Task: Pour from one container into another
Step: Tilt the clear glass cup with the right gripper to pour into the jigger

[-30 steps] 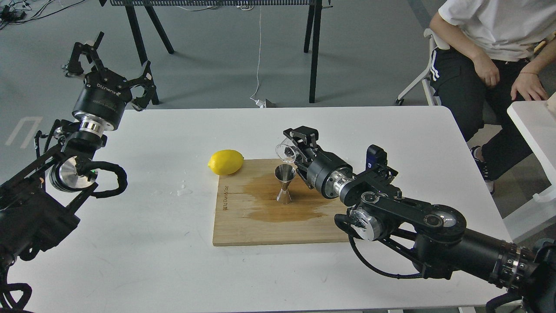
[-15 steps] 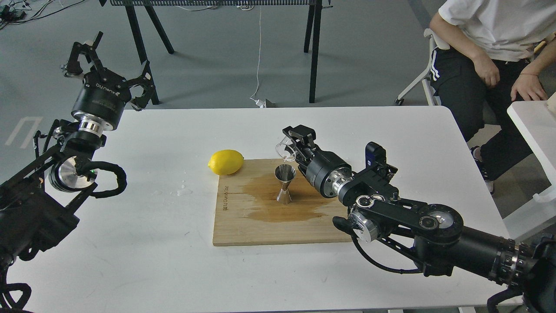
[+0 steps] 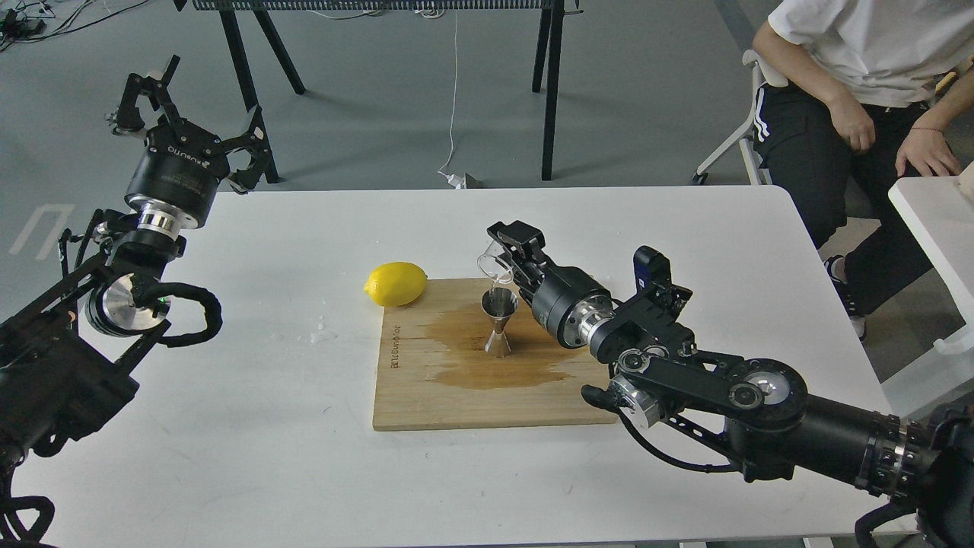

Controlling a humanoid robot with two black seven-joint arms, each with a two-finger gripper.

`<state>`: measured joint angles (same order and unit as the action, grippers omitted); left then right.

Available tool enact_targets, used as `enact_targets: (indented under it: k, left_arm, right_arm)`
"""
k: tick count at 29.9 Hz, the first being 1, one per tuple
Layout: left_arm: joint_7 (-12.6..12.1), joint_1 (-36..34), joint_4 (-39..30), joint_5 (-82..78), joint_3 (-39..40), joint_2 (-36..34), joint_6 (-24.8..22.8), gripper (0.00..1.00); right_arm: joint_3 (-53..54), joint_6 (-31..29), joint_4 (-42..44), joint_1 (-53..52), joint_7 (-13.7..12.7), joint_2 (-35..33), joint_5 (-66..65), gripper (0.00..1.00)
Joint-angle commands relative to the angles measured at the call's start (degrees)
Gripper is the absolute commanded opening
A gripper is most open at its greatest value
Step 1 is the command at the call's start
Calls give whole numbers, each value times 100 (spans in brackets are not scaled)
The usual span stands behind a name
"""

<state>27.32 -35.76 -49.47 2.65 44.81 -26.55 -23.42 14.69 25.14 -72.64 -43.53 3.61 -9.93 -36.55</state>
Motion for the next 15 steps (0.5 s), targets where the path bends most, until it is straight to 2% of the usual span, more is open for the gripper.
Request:
enact_targets:
  k: [1,15]
  left_arm:
    - [1,16,-1,-1,1,0,4,100]
    - [63,51,-1,-1,1,9,4,100]
  right_arm:
    - [-80,0,4,-6,8,-9,-37,40]
    - [-247,35,31,-120,8,-88,-124,40]
